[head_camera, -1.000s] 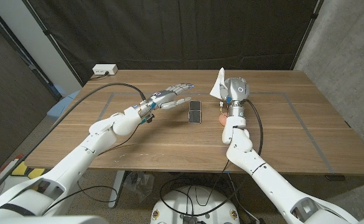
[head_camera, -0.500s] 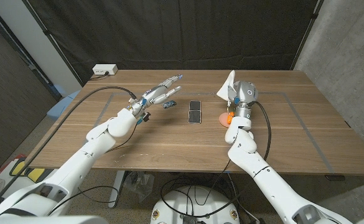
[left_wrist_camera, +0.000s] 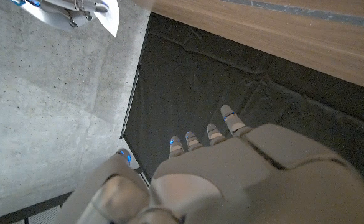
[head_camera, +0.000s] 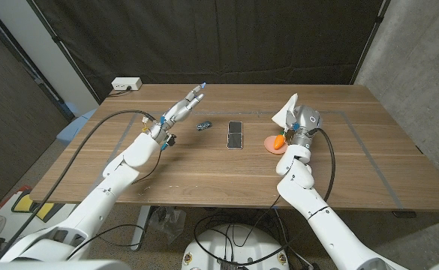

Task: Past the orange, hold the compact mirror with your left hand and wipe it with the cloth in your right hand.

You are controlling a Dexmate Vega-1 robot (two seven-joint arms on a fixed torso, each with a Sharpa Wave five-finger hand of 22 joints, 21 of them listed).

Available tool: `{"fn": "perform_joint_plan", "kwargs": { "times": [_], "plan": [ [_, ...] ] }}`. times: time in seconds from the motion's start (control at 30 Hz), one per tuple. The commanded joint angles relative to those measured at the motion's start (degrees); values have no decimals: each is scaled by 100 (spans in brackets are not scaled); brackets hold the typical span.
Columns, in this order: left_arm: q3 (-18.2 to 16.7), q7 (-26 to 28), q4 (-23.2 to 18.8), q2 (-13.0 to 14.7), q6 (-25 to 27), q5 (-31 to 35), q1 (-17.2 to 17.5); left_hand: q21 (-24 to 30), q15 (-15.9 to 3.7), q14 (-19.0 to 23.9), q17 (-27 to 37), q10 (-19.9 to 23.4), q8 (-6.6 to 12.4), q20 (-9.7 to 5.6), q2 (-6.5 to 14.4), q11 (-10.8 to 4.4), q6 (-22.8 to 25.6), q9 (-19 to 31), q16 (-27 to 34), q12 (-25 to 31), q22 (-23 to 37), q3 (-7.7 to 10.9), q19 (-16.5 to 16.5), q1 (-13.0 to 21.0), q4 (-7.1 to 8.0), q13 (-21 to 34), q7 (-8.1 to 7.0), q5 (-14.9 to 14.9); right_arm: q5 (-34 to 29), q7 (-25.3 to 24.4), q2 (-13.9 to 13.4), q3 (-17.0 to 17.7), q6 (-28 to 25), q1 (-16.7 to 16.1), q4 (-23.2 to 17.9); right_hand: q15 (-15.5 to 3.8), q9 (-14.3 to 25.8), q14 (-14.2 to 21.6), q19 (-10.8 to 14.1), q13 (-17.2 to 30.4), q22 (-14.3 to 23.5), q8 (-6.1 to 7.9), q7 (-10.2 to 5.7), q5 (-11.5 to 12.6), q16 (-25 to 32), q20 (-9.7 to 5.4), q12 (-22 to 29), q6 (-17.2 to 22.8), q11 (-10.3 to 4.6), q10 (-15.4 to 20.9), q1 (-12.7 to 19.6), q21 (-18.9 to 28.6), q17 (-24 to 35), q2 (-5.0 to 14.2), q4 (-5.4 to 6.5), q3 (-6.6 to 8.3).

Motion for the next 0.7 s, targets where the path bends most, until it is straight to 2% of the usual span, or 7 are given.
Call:
{"fn": "perform_joint_plan", "kwargs": {
  "times": [0.03, 0.13, 0.27, 0.4, 0.57, 0.63, 0.7],
  "plan": [
    [-399, -917, -5, -351, 356, -1272, 184, 22, -353, -23, 15, 10, 60, -37, 341, -7, 46, 14, 47, 43, 4, 52, -587, 58, -34, 8, -19, 10, 128, 78, 119, 179, -449, -176, -218, -923, 16, -17, -22, 28, 13, -9, -20, -2, -11, -89, -20, -2, -15, -17, -47, 40, 19, 14, 20, 20],
    [-545, -1102, -66, -466, 521, -1536, 245, 24, -354, -22, 13, 23, 62, -41, 338, -3, 54, 13, 48, 48, 2, 61, -575, 76, -41, 7, -20, 11, 294, 94, 185, 290, -433, -230, -313, -917, 19, -20, -22, 28, 14, -10, -11, -6, -10, -80, -27, -11, -11, -33, -54, 45, 20, 17, 23, 22],
    [-745, -1313, -168, -603, 796, -1804, 329, 27, -341, -20, 8, 61, 71, -29, 331, 16, 82, 10, 49, 64, -2, 79, -555, 116, -56, 6, -17, 12, 415, 171, 209, 369, -502, -282, -429, -872, 29, -41, -27, 30, 21, -30, 22, -33, -8, -56, -54, -99, 132, -99, -117, 67, 27, 15, 57, 10],
    [-908, -1452, -217, -691, 924, -1889, 384, 28, -343, -8, 5, 86, 81, -22, 325, 28, 114, 8, 54, 73, -5, 93, -543, 145, -68, 5, -13, 12, 469, 259, 174, 390, -572, -308, -495, -805, 43, -182, -110, 37, 41, -99, 86, -139, -6, 32, -96, -436, 322, -256, -464, 104, 73, 60, 269, -76],
    [-1067, -1540, -186, -759, 808, -1865, 421, 33, -335, 5, 1, 116, 85, -9, 315, 47, 139, 5, 58, 83, -8, 113, -515, 191, -85, 5, 0, 12, 518, 319, 155, 418, -684, -348, -551, -633, 38, -413, -242, 43, 57, -222, 127, -268, -5, 107, -159, -1242, 512, -632, -823, 156, 126, 185, 484, -79],
    [-1115, -1552, -163, -761, 718, -1822, 432, 34, -332, 12, -1, 130, 88, -3, 312, 44, 151, 4, 60, 88, -9, 119, -507, 204, -89, 5, -2, 12, 472, 371, 151, 389, -848, -329, -545, -557, 33, -541, -305, 46, 58, -258, 86, -296, -27, 121, -180, -1693, 537, -838, -892, 171, 123, 189, 502, -49],
    [-1162, -1603, -163, -764, 712, -1851, 448, 36, -346, 28, -3, 134, 90, 6, 306, 36, 166, 3, 65, 87, -11, 129, -493, 229, -98, 4, 4, 12, 428, 492, 165, 352, -1106, -284, -544, -513, 27, -703, -421, 51, 56, -292, 9, -307, -28, 172, -205, -2459, 573, -1198, -969, 184, 120, 177, 502, -3]
  ]
}}
